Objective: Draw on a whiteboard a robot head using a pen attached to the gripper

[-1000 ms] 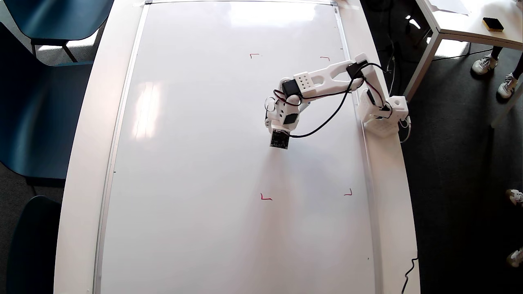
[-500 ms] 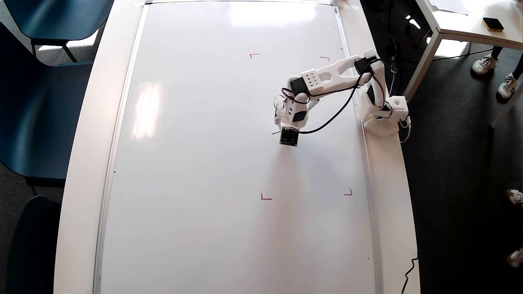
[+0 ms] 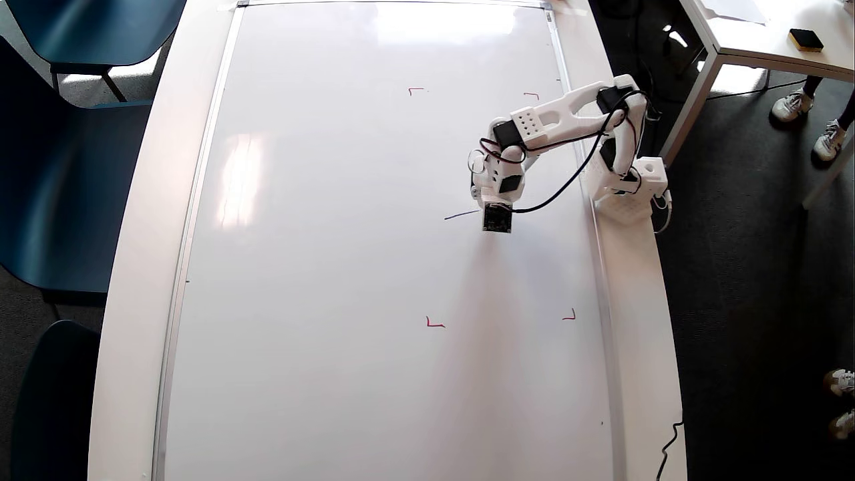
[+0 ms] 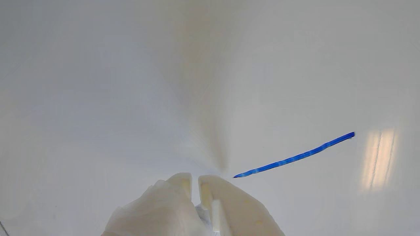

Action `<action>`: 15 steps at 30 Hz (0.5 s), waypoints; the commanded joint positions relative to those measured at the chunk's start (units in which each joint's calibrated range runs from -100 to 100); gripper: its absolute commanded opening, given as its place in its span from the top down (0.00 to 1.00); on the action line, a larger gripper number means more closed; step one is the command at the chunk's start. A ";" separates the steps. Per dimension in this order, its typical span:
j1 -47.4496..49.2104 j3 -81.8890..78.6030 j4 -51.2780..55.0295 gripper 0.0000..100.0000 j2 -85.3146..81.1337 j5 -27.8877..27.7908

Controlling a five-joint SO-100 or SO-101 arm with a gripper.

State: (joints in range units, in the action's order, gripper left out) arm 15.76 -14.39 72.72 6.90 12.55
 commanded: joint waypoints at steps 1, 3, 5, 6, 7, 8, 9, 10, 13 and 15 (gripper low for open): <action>-0.33 -3.36 -0.26 0.99 -5.94 -1.45; -0.33 -6.17 -1.30 0.99 -8.12 -2.52; -0.40 -8.17 -1.82 0.99 -9.46 -3.17; -0.48 -9.17 -2.17 0.99 -10.05 -3.33; -1.36 -10.62 -2.61 0.99 -10.80 -3.65; -1.65 -11.17 -2.61 0.99 -11.14 -3.97; -1.88 -11.71 -2.61 0.99 -11.39 -4.40; -1.95 -12.44 -2.61 0.99 -11.56 -4.77; -2.39 -14.98 -3.04 0.99 -11.73 -6.06; -2.47 -16.25 -3.56 0.99 -11.73 -6.60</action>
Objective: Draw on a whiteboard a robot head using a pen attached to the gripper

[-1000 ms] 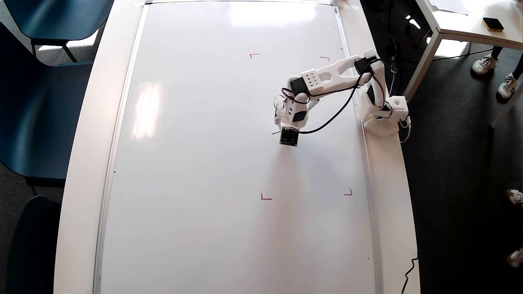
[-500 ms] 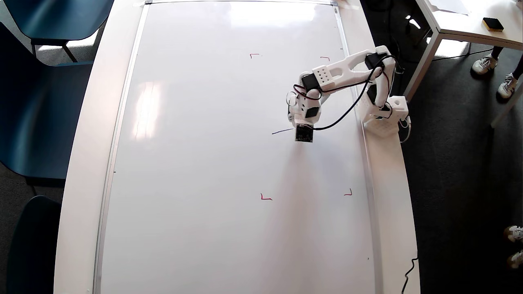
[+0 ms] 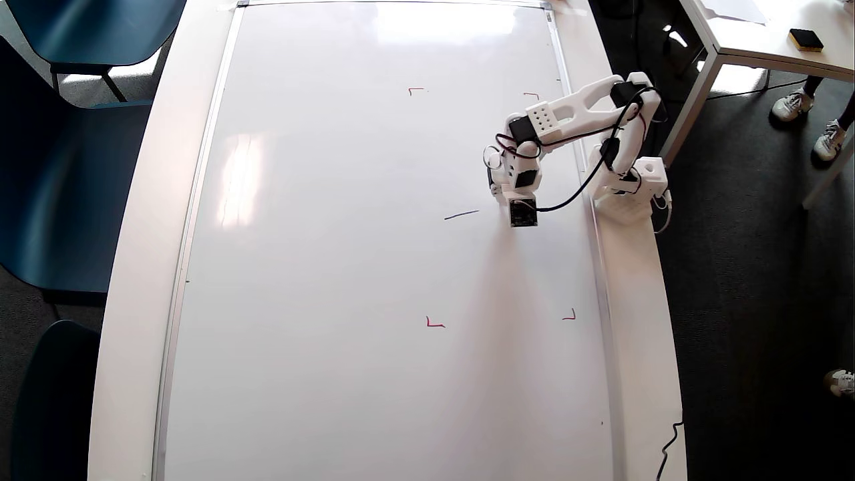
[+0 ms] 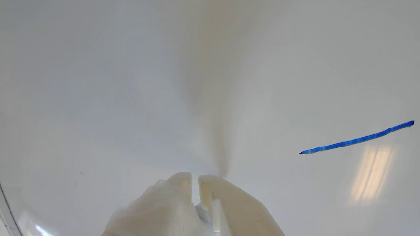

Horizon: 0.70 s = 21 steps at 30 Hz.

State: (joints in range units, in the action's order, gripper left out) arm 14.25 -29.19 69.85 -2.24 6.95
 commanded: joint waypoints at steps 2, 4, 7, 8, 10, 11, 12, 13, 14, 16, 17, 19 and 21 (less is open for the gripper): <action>-0.51 -3.54 -1.39 0.99 -2.66 -2.18; -0.37 -4.35 -1.39 0.99 -2.66 -2.77; -0.37 -5.99 -1.39 0.99 -2.74 -3.95; -0.37 -6.53 -1.65 0.99 -2.74 -4.27; -0.29 -7.99 -2.52 0.99 -3.16 -4.86; -0.51 -9.71 -2.86 0.99 -5.34 -5.45; -0.59 -10.53 -3.21 0.99 -6.52 -5.82; -0.59 -11.34 -3.64 0.99 -7.61 -6.04; -0.59 -12.25 -3.99 0.99 -8.53 -6.09; -0.74 -14.07 -4.95 0.99 -10.54 -6.36; -0.81 -14.34 -4.86 0.99 -10.88 -6.73; -0.88 -14.79 -4.86 0.99 -11.30 -7.16; -3.24 -14.61 -4.86 0.99 -11.30 -7.22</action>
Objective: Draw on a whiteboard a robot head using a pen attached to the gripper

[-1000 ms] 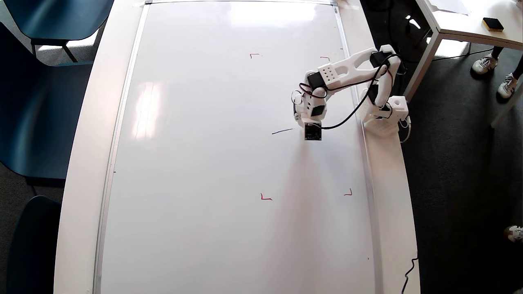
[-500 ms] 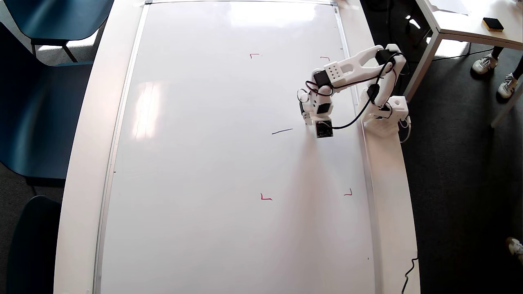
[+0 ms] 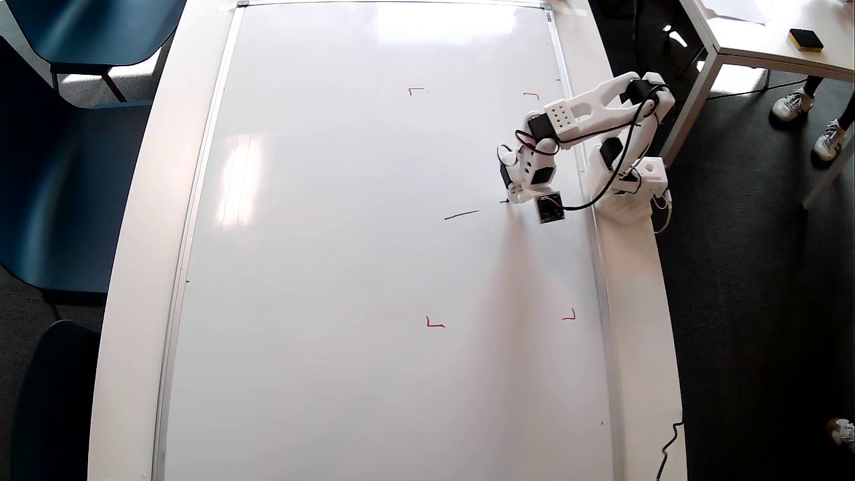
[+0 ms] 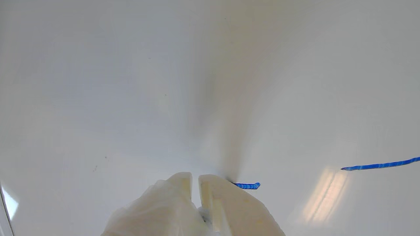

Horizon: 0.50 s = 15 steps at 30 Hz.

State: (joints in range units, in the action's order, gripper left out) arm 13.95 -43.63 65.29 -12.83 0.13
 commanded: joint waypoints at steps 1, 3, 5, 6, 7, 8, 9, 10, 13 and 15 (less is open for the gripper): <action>-4.04 0.00 -0.30 0.99 -0.63 -0.40; -5.89 0.37 -0.30 0.99 -0.54 -0.40; -7.87 0.55 -0.30 0.99 -0.54 -0.78; -8.39 0.55 -0.30 0.99 -0.54 -1.26; -8.76 0.55 -0.30 0.99 -0.46 -1.53; -9.94 0.64 -0.30 0.99 -0.46 -1.69; -10.60 0.64 -0.30 0.99 -0.46 -1.69; -11.19 0.64 -0.30 0.99 -0.37 -2.01; -13.77 2.37 -0.30 0.99 2.23 -2.87; -15.39 4.91 -0.04 0.99 3.74 -2.92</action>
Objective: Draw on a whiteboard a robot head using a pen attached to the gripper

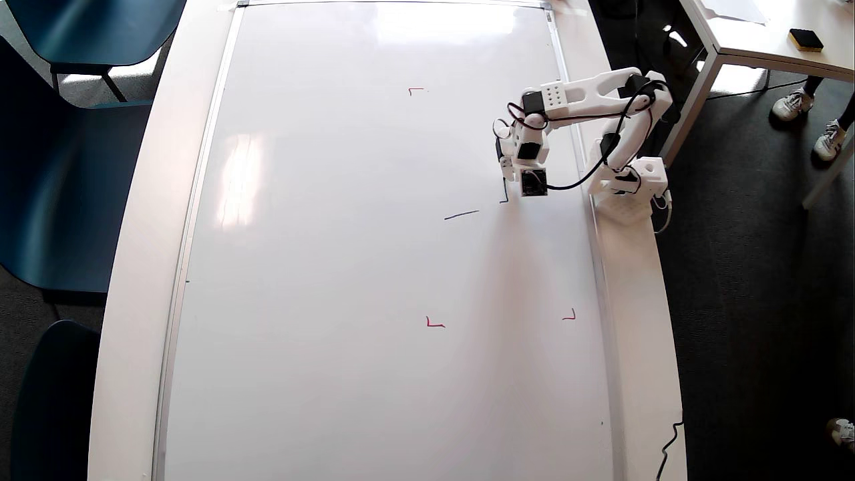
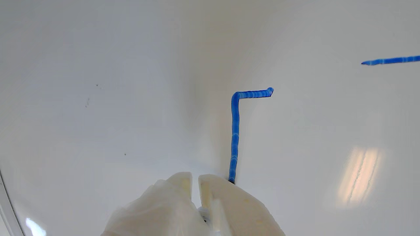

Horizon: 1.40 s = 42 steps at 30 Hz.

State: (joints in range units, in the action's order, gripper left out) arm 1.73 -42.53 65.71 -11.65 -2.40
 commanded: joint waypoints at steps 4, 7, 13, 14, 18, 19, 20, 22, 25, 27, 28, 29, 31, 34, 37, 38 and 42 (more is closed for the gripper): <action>-5.68 9.98 0.15 0.99 6.32 -0.49; -7.89 11.89 0.15 0.99 7.75 -0.49; -12.16 12.34 0.15 0.99 8.00 -1.35; -12.60 12.34 0.15 0.99 8.00 -1.35; -14.96 12.44 0.15 0.99 8.00 -1.35; -15.47 12.53 0.15 0.99 8.08 -1.35; -15.99 12.80 0.15 0.99 8.08 -1.35; -17.46 13.89 0.15 0.99 8.34 -1.35; -18.79 15.89 0.15 0.99 10.52 -1.40; -20.33 18.88 0.23 0.99 12.70 -1.46; -20.78 19.88 0.23 0.99 13.28 -1.46; -21.22 20.97 0.23 0.99 13.95 -1.51; -22.54 23.60 0.23 0.99 15.80 -1.56; -23.65 25.51 0.32 0.99 17.14 -1.56; -24.90 27.05 0.32 0.99 18.48 -1.56; -25.20 27.32 0.32 0.99 18.90 -1.56; -25.79 30.05 0.32 0.99 21.50 -1.56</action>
State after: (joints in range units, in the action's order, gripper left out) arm -23.45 -15.49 66.30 8.51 -3.78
